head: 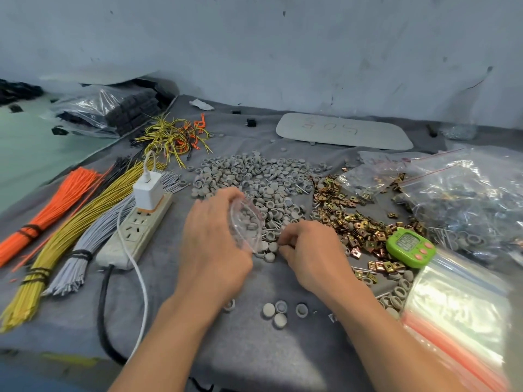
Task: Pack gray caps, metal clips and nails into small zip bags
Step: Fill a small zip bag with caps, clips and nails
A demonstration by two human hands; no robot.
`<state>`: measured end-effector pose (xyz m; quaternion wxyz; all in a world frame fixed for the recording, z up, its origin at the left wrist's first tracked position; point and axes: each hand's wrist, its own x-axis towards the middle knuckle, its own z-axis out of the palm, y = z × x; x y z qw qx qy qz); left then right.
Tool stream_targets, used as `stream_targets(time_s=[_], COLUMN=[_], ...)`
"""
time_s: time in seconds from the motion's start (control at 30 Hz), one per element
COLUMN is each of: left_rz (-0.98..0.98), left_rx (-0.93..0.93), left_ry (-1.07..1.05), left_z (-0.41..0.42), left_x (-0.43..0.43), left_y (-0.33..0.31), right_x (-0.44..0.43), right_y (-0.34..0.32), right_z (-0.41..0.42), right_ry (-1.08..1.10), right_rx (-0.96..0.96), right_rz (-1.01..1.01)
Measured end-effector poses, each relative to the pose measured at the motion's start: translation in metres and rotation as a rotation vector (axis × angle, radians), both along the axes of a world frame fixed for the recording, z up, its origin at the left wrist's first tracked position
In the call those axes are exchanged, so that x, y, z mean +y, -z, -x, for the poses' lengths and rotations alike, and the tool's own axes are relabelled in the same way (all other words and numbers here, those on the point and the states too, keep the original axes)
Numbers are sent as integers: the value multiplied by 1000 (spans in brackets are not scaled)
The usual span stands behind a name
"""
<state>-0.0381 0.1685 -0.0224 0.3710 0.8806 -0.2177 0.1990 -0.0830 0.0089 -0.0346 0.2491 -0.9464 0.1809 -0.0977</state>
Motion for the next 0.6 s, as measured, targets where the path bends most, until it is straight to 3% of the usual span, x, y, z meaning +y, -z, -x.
stream_targets(time_s=[0.1, 0.2, 0.37, 0.43, 0.5, 0.6], left_rz=[-153, -175, -135, -123, -103, -93], left_rx=[-32, 16, 44, 85, 99, 80], left_ry=[61, 100, 70, 50, 42, 36], left_z=[0, -1, -6, -8, -9, -9], left_x=[-5, -9, -7, -4, -2, -2], left_y=[7, 10, 11, 13, 13, 13], right_x=[-7, -11, -10, -10, -9, 2], right_y=[1, -7, -8, -10, -11, -10], right_z=[1, 5, 8, 7, 7, 8], right_ry=[55, 108, 178, 223, 127, -75], right_rx=[-115, -249, -107, -159, -215, -84], right_rz=[-88, -234, 29, 73, -11, -25])
